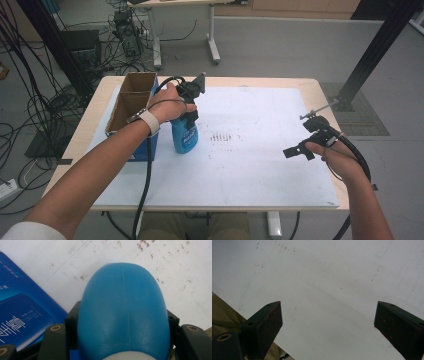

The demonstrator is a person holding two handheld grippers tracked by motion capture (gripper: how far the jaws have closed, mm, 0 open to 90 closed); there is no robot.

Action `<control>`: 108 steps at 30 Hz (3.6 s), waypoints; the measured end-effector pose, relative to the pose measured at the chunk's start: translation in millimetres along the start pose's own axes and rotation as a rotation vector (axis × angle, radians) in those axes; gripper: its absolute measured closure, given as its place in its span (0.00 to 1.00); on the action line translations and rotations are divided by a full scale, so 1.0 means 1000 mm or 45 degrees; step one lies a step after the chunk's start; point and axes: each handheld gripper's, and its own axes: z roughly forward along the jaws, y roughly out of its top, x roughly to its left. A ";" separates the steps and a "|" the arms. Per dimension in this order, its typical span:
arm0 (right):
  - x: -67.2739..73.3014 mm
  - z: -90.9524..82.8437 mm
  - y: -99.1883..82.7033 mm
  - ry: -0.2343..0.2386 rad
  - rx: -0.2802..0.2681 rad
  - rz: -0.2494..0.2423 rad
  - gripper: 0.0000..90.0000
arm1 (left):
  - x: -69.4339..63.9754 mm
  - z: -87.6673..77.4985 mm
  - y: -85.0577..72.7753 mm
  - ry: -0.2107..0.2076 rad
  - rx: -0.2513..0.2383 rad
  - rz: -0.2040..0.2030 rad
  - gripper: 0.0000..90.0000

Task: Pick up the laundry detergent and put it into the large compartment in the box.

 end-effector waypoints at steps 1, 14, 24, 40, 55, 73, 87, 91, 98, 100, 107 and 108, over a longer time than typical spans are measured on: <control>0.000 0.000 0.000 0.000 -0.001 0.001 0.09 | 0.000 0.000 0.000 0.000 -0.001 0.000 0.43; -0.001 -0.002 -0.005 -0.005 -0.004 0.009 0.09 | 0.000 0.000 0.000 -0.001 -0.002 -0.003 0.43; 0.000 -0.003 -0.005 -0.007 -0.007 0.001 0.09 | -0.001 0.000 -0.001 0.002 -0.007 -0.007 0.43; 0.000 -0.004 -0.005 -0.010 -0.006 0.002 0.09 | 0.000 0.000 -0.001 0.002 -0.003 -0.004 0.43; 0.000 -0.004 -0.006 -0.011 -0.007 0.005 0.09 | 0.000 0.000 -0.001 0.003 -0.003 -0.007 0.43; -0.001 -0.004 -0.005 -0.010 -0.007 0.002 0.09 | 0.000 0.000 -0.001 0.003 -0.004 -0.009 0.43; -0.001 -0.003 -0.006 -0.010 -0.007 0.003 0.09 | -0.001 0.000 -0.001 0.002 -0.006 -0.017 0.43; -0.001 -0.003 -0.006 -0.009 -0.008 0.004 0.09 | 0.000 0.000 -0.001 0.002 -0.001 -0.012 0.43; -0.001 -0.004 -0.006 -0.010 -0.008 0.004 0.09 | 0.000 0.000 -0.001 0.002 -0.002 -0.013 0.43; 0.000 -0.004 -0.006 -0.011 -0.008 0.006 0.09 | 0.000 0.000 -0.001 0.003 -0.002 -0.013 0.43; -0.001 -0.005 -0.008 -0.012 -0.011 0.007 0.09 | 0.000 0.000 -0.002 -0.002 -0.007 -0.023 0.43; 0.000 -0.005 -0.008 -0.012 -0.012 0.008 0.09 | 0.001 0.000 -0.002 -0.002 -0.008 -0.025 0.43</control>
